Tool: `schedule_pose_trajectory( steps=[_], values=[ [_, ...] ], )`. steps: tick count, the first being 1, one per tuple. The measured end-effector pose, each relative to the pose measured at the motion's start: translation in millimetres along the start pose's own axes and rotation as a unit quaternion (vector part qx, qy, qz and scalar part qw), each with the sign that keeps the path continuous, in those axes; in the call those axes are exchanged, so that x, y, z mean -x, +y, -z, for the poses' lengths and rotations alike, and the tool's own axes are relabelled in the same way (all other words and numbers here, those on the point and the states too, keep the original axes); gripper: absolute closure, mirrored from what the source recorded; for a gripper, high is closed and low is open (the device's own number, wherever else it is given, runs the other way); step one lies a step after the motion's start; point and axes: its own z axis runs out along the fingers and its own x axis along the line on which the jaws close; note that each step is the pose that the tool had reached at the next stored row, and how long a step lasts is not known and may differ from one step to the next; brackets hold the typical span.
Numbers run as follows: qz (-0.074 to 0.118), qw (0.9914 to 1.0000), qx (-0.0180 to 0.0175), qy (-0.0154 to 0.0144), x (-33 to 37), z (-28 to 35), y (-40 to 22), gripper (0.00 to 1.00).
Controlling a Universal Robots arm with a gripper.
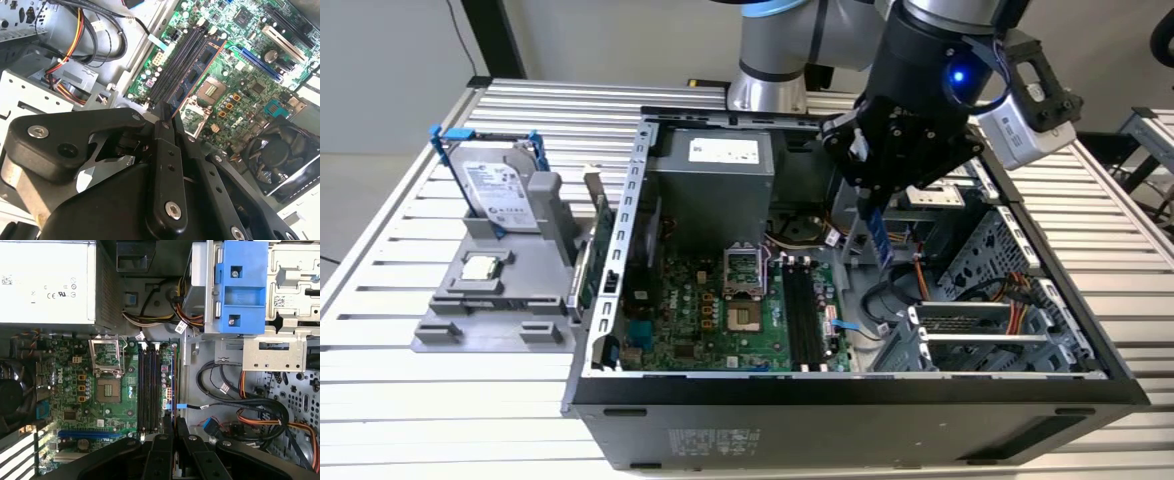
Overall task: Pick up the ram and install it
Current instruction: 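Insert the ram into the slot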
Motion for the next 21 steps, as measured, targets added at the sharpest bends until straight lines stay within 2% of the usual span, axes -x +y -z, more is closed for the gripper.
schedule_pose_trajectory(
  steps=[10, 21],
  values=[
    [0.000, 1.00000, -0.0005, 0.0001, 0.1, -15.1, 0.3, 1.00],
    [0.000, 0.99999, -0.0042, 0.0000, 0.2, -27.8, 1.4, 1.00]
  ],
)
